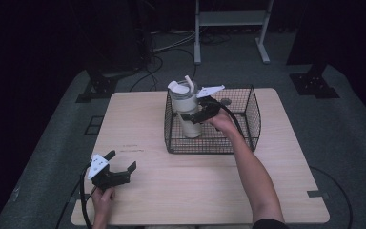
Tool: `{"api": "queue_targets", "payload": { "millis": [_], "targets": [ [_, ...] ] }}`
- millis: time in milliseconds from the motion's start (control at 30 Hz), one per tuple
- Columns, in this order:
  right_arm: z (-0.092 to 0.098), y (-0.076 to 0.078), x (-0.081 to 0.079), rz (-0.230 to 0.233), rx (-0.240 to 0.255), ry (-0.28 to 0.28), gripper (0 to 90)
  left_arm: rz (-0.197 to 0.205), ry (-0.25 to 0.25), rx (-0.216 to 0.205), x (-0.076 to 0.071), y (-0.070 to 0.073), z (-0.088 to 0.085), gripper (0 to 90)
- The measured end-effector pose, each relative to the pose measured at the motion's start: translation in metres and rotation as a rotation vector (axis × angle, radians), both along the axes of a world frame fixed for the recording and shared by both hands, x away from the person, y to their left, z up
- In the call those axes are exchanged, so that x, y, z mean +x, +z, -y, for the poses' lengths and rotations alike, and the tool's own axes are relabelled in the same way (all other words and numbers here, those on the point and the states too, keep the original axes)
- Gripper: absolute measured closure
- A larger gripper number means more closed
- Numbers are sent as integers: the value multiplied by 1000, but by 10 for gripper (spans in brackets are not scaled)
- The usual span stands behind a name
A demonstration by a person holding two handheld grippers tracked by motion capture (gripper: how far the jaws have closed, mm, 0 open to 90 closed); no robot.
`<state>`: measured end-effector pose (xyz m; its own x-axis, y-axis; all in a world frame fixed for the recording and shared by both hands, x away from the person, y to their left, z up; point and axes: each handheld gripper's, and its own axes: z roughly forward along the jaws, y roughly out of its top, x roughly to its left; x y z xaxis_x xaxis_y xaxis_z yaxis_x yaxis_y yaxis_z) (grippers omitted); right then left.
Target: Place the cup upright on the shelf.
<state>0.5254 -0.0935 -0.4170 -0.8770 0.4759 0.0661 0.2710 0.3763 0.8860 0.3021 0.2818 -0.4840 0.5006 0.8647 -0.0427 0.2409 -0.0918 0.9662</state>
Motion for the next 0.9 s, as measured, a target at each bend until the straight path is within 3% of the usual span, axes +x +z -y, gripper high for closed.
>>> {"api": "queue_targets", "payload": {
  "millis": [900],
  "targets": [
    [11, -1, -4, 9, -27, 41, 81, 1, -3, 8, 0, 0, 1, 0]
  ]
}}
